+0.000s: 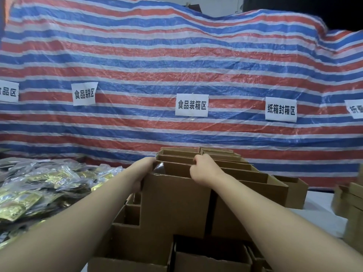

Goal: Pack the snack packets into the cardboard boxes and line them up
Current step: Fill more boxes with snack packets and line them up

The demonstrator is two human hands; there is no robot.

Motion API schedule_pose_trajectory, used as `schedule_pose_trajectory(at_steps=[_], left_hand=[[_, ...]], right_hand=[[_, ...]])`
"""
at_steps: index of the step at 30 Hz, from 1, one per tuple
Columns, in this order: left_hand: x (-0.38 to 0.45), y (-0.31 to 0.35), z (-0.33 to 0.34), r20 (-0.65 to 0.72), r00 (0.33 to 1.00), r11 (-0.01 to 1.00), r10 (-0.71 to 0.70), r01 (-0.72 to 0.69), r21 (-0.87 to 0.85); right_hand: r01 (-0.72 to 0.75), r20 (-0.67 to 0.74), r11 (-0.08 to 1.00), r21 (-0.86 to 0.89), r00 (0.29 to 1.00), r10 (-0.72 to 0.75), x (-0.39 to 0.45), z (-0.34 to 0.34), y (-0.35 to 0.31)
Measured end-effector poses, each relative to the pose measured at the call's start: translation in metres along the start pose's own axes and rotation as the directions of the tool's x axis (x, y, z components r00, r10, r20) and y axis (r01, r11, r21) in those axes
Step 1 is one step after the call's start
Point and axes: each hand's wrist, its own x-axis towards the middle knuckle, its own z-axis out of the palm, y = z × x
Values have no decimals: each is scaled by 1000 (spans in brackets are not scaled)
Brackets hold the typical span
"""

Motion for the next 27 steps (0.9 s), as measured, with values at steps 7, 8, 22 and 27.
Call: schedule_pose_trajectory(at_steps=[7,8,22,27], left_hand=[[-10,1,16,-499,845,981,194,-173,90],[-17,1,16,-522,785,942,333,-257,214],[-158,2,184,97,470,415,877,-844,340],[-149,-34,261,354,506,423,786,-859,288]], right_hand=[[153,-96,983,-99,982,-162,-22,-9,-14],[157,-92,983,-95,982,-166,-28,-12,-14],[197,-389,968,158,913,-123,-156,-123,89],[-119,-444,946,301,860,250,-149,-140,214]])
